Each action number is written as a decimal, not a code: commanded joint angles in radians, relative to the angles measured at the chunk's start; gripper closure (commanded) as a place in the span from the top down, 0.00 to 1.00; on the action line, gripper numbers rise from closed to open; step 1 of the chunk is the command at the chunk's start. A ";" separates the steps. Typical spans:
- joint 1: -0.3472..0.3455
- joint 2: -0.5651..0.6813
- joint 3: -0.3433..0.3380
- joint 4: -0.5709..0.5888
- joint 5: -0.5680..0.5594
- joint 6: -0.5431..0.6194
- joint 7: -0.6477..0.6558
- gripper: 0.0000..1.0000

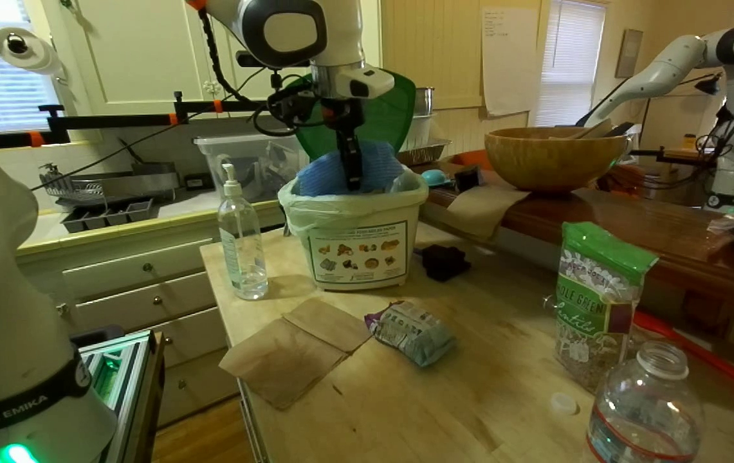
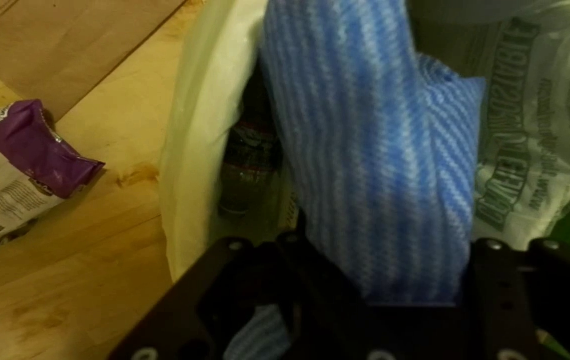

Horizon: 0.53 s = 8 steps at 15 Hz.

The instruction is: Pick up the blue cloth and put it in the bin

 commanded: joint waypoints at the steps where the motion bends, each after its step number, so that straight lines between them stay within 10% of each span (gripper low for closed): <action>1: -0.007 -0.003 0.009 -0.017 0.006 -0.012 0.006 0.68; 5: -0.006 -0.004 0.007 -0.011 0.015 -0.012 0.009 0.97; 8: -0.001 -0.007 0.007 -0.009 0.033 -0.007 0.001 1.00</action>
